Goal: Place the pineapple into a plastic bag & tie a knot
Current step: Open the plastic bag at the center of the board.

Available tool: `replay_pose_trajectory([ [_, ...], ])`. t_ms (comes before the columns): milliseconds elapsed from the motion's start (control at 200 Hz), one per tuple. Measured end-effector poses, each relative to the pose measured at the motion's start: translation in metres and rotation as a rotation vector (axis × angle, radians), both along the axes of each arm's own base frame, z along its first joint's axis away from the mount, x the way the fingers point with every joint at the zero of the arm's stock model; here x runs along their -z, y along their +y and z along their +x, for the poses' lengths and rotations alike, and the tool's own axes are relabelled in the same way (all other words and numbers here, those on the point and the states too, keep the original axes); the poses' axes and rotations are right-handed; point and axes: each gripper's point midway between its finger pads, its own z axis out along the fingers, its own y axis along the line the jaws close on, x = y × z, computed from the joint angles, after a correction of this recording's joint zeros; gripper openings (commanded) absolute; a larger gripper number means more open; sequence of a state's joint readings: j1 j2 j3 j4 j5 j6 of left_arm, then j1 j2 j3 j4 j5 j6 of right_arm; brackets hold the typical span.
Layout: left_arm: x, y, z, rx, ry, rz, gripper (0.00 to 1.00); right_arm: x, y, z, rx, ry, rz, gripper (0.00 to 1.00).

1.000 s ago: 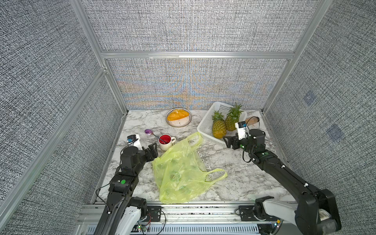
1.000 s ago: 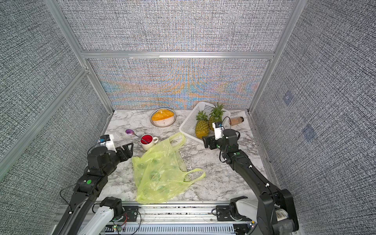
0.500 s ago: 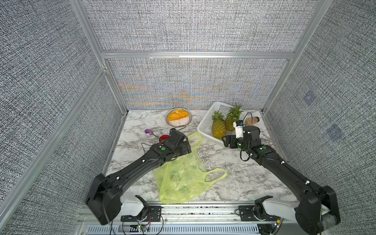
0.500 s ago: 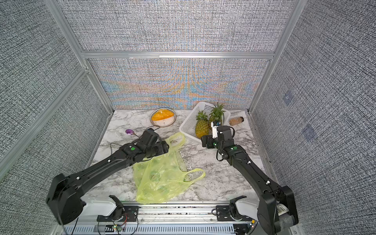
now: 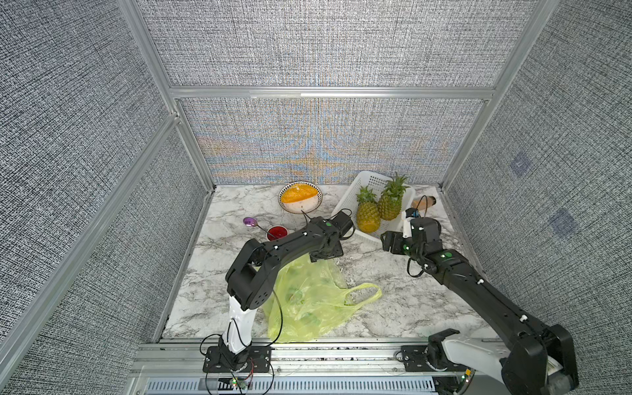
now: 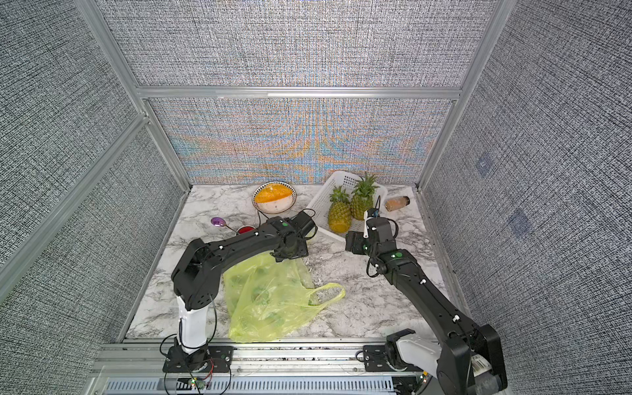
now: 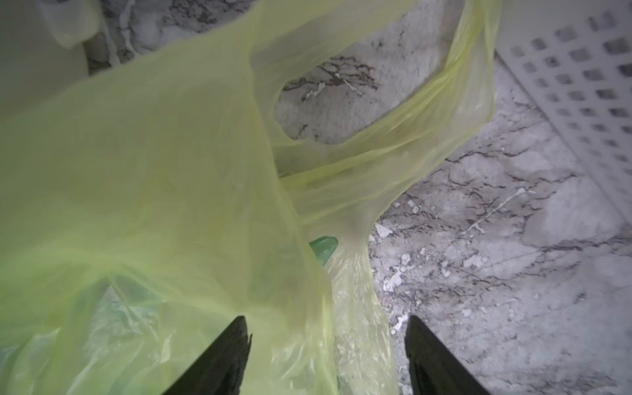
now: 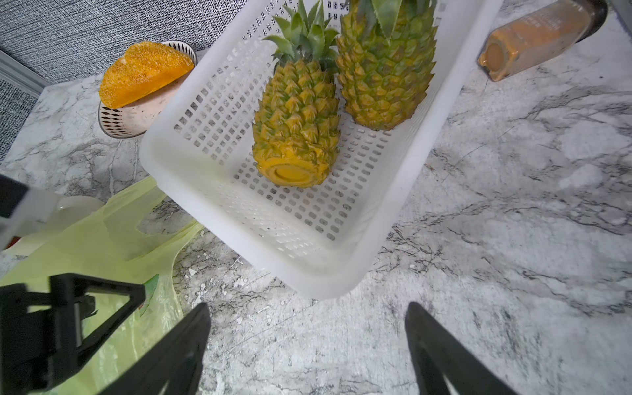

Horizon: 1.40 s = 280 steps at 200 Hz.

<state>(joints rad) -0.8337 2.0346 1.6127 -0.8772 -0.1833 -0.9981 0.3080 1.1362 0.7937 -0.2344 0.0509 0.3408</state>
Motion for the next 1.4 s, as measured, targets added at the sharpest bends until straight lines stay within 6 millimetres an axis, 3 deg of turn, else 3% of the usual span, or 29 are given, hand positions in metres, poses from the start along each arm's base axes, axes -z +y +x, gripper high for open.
replay_pose_trajectory([
  [160,0.015,0.008,0.001,0.017,0.028,0.098,0.59,0.009,-0.006,-0.007,0.015,0.018,-0.018,0.89],
  [305,0.024,0.016,0.0,0.023,0.046,0.153,0.41,0.008,-0.006,-0.007,0.018,0.014,-0.019,0.89],
  [561,0.027,0.025,-0.005,0.039,0.059,0.19,0.0,0.009,-0.007,-0.007,0.021,0.016,-0.022,0.89],
  [696,0.001,0.024,-0.002,0.043,0.008,0.154,0.0,0.006,-0.007,-0.007,0.02,0.011,-0.02,0.89],
  [826,-0.041,0.017,-0.004,0.1,-0.082,0.072,0.0,0.001,-0.004,-0.006,0.007,0.003,-0.014,0.89],
  [976,-0.081,0.011,-0.015,0.206,-0.167,-0.052,0.0,-0.013,0.017,-0.007,-0.117,-0.002,0.023,0.89],
  [1086,-0.093,0.011,-0.024,0.269,-0.197,-0.112,0.0,-0.011,0.037,-0.011,-0.233,0.018,0.064,0.89],
  [1256,-0.107,0.013,-0.043,0.375,-0.221,-0.184,0.0,0.009,0.066,-0.021,-0.405,0.097,0.135,0.89],
  [1401,-0.111,0.028,-0.063,0.458,-0.234,-0.192,0.0,0.01,0.08,-0.025,-0.51,0.12,0.156,0.89],
])
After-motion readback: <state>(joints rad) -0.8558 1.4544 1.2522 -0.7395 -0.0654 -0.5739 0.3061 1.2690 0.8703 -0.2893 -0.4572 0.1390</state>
